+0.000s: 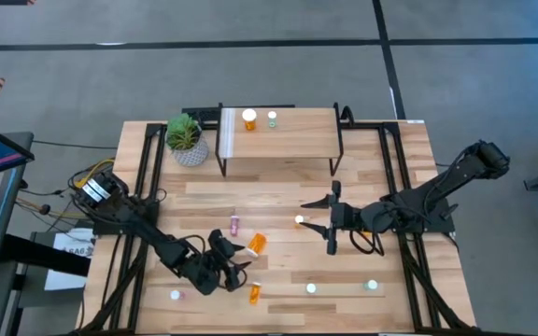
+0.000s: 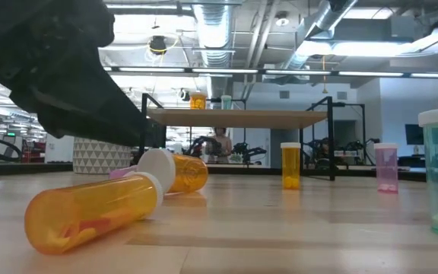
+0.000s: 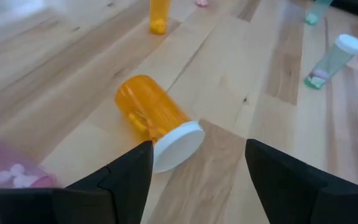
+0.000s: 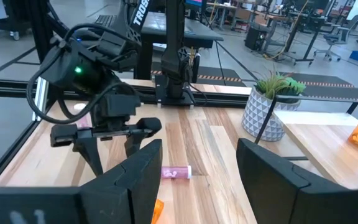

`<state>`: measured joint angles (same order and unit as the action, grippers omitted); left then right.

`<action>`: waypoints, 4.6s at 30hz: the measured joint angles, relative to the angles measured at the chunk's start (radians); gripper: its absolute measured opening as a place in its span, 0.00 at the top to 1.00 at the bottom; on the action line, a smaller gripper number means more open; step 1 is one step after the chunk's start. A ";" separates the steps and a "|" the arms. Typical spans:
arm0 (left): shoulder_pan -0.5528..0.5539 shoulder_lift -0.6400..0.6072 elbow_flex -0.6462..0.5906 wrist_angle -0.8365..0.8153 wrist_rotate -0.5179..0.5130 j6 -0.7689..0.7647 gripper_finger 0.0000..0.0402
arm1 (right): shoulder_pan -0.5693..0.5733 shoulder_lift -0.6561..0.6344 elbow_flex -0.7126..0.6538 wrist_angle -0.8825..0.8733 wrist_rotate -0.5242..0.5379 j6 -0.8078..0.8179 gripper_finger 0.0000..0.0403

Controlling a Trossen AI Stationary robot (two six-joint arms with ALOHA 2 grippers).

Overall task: Pick and place medicine bottles onto shelf by color
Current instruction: Put the big orange pill bottle on the shelf aligned with the other big orange pill bottle

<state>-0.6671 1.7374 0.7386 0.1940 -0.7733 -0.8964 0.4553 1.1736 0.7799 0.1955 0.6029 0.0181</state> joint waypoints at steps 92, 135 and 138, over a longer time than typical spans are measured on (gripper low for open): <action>0.284 0.289 0.506 -0.336 0.205 0.409 0.38 | 0.003 -0.002 0.002 -0.006 0.005 -0.018 0.43; -0.337 -0.107 0.235 -1.020 0.141 -1.078 0.38 | 0.003 -0.003 0.002 0.022 0.005 -0.012 0.43; -0.317 -0.067 0.224 -1.007 0.200 -1.086 0.38 | 0.003 -0.003 0.002 0.024 0.005 -0.015 0.43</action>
<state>-0.9839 1.6701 0.9630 -0.8128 -0.5733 -1.9822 0.4583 1.1709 0.7822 0.2195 0.6075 0.0032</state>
